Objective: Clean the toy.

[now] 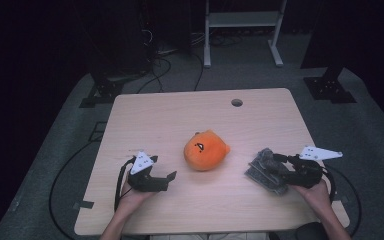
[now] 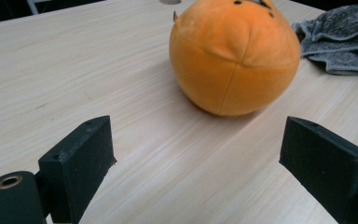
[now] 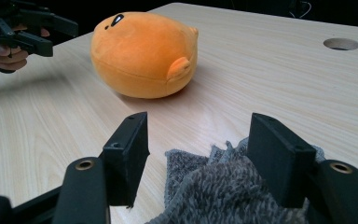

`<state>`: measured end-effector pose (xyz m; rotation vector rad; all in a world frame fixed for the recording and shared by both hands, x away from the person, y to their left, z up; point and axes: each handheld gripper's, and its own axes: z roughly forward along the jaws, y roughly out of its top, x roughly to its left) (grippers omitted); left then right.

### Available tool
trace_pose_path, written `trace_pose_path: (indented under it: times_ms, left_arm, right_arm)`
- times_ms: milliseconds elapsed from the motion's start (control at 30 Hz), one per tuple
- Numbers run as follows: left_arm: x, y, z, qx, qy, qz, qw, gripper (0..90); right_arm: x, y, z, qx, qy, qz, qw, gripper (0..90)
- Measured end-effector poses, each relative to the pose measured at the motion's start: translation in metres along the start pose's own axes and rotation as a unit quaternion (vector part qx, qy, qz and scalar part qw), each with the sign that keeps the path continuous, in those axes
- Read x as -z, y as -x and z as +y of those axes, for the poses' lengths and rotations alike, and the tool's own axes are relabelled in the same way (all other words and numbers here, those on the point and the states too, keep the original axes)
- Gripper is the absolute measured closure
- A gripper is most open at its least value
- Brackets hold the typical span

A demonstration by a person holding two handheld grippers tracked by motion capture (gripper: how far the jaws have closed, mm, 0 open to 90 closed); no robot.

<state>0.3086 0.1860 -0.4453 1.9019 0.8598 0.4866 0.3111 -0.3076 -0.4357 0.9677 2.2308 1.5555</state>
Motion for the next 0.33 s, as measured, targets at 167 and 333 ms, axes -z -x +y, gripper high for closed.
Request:
trace_pose_path:
  times_ms: [167,333]
  left_arm:
    - [-0.0022,0.001,-0.0081,-0.014,-0.012,0.004,0.9998,8.7]
    - [-0.0056,0.0001,-0.0105,-0.017,-0.017,0.002,0.9997,8.7]
  right_arm:
    - [0.003,-0.0006,-0.0028,-0.003,0.009,-0.004,0.9999,37.2]
    - [0.0044,-0.0004,-0.006,-0.004,0.01,-0.014,0.9998,37.2]
